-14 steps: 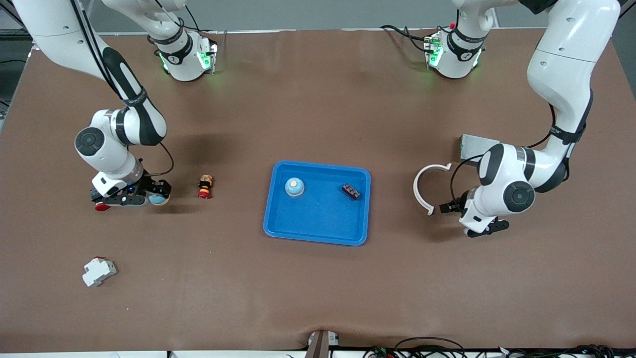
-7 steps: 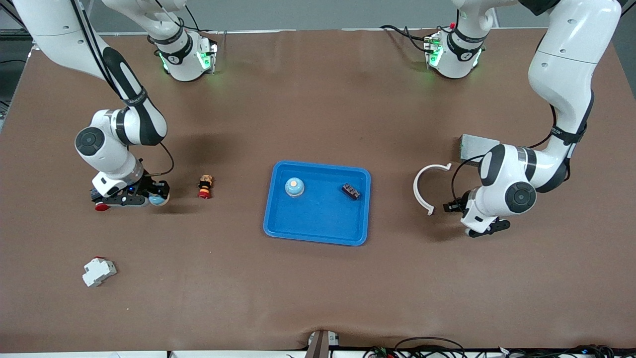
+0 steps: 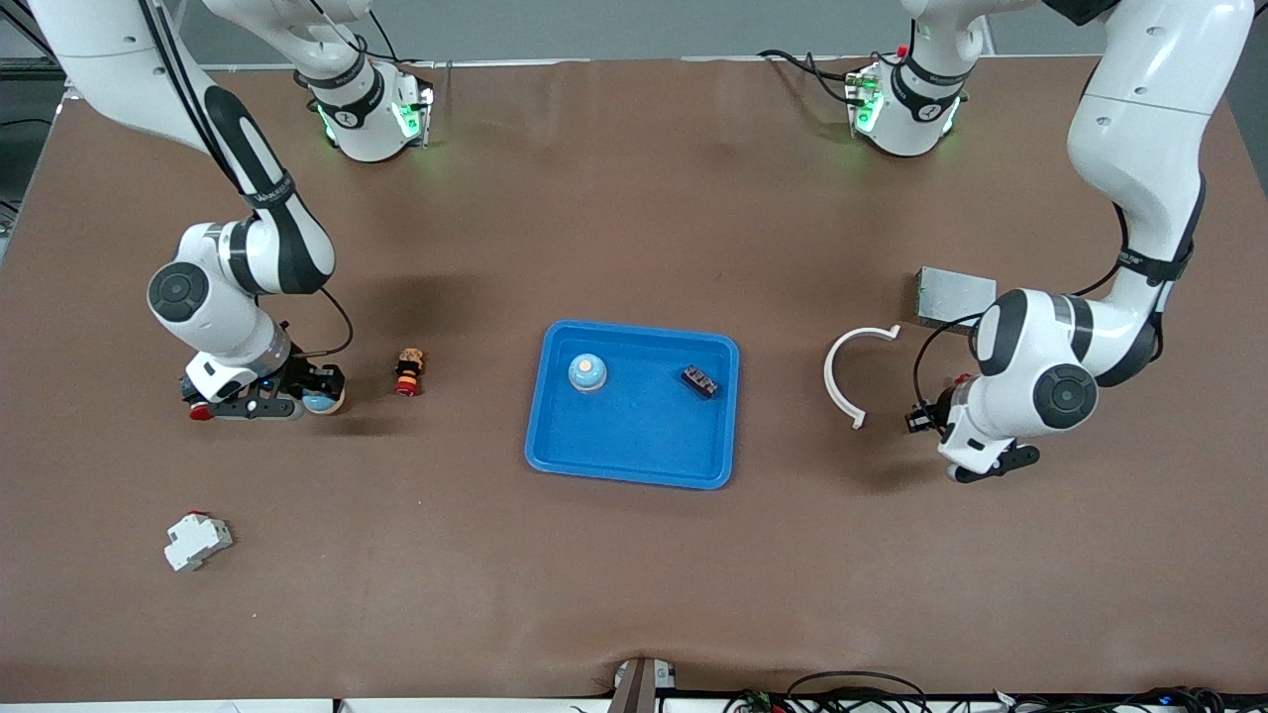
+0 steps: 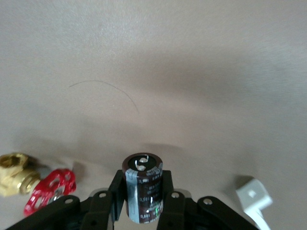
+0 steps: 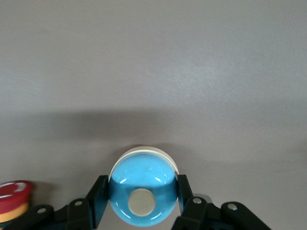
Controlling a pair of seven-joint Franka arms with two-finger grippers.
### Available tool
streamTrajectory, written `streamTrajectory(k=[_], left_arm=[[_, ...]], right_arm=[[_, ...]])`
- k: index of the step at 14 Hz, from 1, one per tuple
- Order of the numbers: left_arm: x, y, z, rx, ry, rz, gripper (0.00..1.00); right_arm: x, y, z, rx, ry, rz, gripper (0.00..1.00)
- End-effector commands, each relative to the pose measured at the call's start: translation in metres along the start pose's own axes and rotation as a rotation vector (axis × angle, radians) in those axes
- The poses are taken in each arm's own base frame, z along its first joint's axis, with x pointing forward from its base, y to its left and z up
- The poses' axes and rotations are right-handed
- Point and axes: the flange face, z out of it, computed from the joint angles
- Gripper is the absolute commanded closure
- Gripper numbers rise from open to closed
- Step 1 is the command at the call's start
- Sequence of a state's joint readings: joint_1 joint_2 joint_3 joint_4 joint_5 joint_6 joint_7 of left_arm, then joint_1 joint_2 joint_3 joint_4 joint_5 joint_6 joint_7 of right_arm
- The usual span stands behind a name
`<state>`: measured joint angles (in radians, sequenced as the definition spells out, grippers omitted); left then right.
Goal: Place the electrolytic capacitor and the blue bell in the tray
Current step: 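Grasp the second blue bell with the right gripper while the left grasps a capacitor, then carry the bell and capacitor with both grippers into the blue tray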
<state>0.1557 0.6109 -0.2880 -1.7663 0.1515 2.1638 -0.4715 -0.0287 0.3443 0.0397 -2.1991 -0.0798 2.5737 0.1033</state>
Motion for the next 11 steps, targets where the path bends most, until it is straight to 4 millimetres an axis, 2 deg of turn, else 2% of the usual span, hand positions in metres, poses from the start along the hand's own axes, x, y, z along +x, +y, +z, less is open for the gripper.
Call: streamTrajectory(k=[1,3,4,6,8,10,11], left_arm=[[-0.002,0.011,-0.043,-0.028,-0.026,-0.027,1.00],[-0.006,0.028,-0.073,-0.040,-0.057,-0.060,1.00],[-0.008,0.039,-0.088,-0.043,-0.068,-0.086,1.00],[-0.018,0.076,-0.120,-0.045,-0.078,-0.152,1.00],[-0.037,0.123,-0.132,-0.056,-0.100,-0.216,1.00],[-0.051,0.159,-0.133,-0.065,-0.094,-0.261,1.00],[-0.060,0.179,-0.129,-0.064,-0.089,-0.261,1.00]], right_arm=[[0.013,-0.032,-0.034,0.005,-0.025,0.058,1.00],[0.016,-0.065,-0.048,0.017,-0.006,0.109,1.00],[0.013,-0.088,-0.050,0.020,-0.001,0.138,1.00],[0.011,-0.132,-0.060,0.026,0.010,0.202,1.00],[0.011,-0.177,-0.077,0.028,0.010,0.266,1.00],[0.009,-0.220,-0.096,0.029,0.010,0.321,1.00],[0.008,-0.244,-0.100,0.038,0.016,0.346,1.00]])
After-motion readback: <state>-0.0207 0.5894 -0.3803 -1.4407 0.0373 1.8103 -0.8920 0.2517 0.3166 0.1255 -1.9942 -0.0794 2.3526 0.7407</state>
